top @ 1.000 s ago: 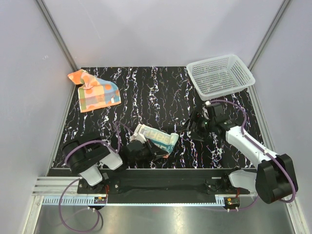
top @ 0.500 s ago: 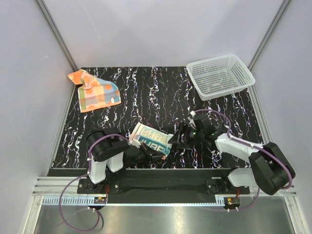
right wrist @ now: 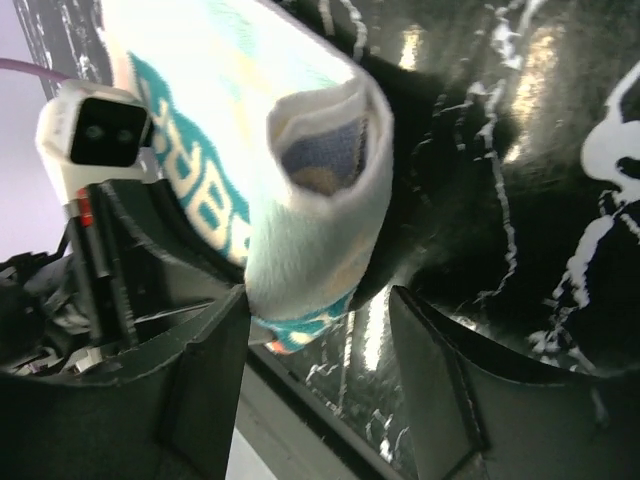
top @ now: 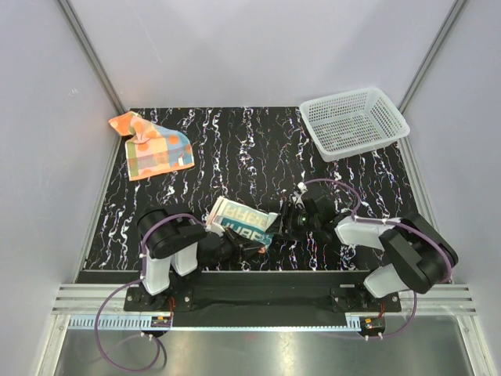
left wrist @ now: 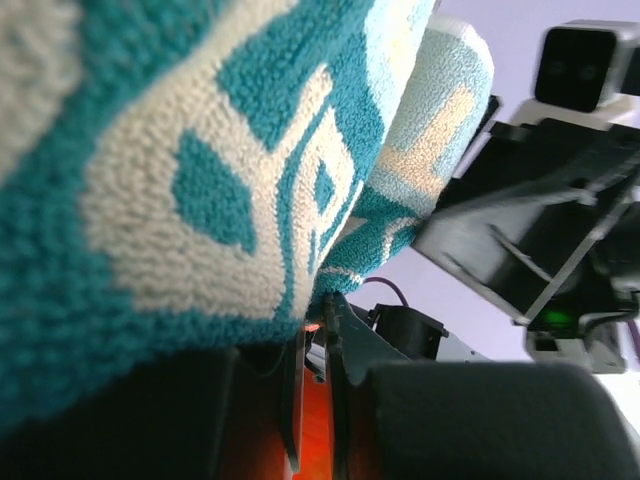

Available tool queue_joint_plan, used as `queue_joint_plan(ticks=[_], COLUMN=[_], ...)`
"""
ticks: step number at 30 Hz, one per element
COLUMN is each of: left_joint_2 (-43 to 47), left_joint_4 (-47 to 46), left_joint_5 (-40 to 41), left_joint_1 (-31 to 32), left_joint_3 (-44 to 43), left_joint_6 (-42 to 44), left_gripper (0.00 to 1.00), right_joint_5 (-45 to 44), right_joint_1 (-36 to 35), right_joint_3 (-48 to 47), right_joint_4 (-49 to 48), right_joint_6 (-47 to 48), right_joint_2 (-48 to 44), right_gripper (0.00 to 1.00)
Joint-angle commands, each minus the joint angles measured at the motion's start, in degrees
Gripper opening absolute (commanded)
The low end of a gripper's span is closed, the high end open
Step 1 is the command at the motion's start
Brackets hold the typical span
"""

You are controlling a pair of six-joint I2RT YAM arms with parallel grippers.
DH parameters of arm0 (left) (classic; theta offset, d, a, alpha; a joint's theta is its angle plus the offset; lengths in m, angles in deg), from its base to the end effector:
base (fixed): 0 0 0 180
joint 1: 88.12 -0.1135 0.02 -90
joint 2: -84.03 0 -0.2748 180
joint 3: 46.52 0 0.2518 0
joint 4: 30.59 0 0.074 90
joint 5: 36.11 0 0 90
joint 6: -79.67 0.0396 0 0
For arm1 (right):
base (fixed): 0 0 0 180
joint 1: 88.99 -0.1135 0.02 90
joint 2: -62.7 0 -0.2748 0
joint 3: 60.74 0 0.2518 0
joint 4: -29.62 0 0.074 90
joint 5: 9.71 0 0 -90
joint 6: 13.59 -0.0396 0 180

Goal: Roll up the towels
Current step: Roll the towel

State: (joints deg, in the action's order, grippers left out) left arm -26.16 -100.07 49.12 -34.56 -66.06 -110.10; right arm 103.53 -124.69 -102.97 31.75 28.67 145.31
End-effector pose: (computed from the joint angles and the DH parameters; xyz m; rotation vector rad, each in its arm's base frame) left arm 0.1267 -0.1772 0.0787 -0.8938 2.2726 -1.6507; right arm 0.2003 0.1631 0.1483 0.0380 2.5552 1.1357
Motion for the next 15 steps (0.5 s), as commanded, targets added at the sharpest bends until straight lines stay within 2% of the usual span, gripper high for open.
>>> queue_joint_plan(ticks=[1,5,11,15], left_joint_2=[-1.9,-2.1,-3.1,-3.0], left_joint_4=[-12.2,-12.2,-12.2,-12.2], left_joint_5=[0.6,0.2,-0.3,-0.7], left_joint_1=[-1.4,-1.6,-1.6,-1.6], left_joint_3=[2.2,1.7,1.5,1.4], left_joint_6=[-6.4,-6.3,-6.6,-6.5], left_gripper=[0.00,0.00,0.00,0.00], right_joint_5=[0.0,1.0,1.4,1.8], right_joint_1=[-0.7,-1.1,-2.5,-3.0], right_joint_3=[2.8,3.4,2.7,3.0], right_joint_4=[-13.2,-19.5,-27.5,-30.7], right_joint_6=[-1.6,-2.8,-4.5,-5.2], right_joint_2=[3.2,8.7,14.5,15.9], right_gripper=[0.64,0.56,0.53,0.40])
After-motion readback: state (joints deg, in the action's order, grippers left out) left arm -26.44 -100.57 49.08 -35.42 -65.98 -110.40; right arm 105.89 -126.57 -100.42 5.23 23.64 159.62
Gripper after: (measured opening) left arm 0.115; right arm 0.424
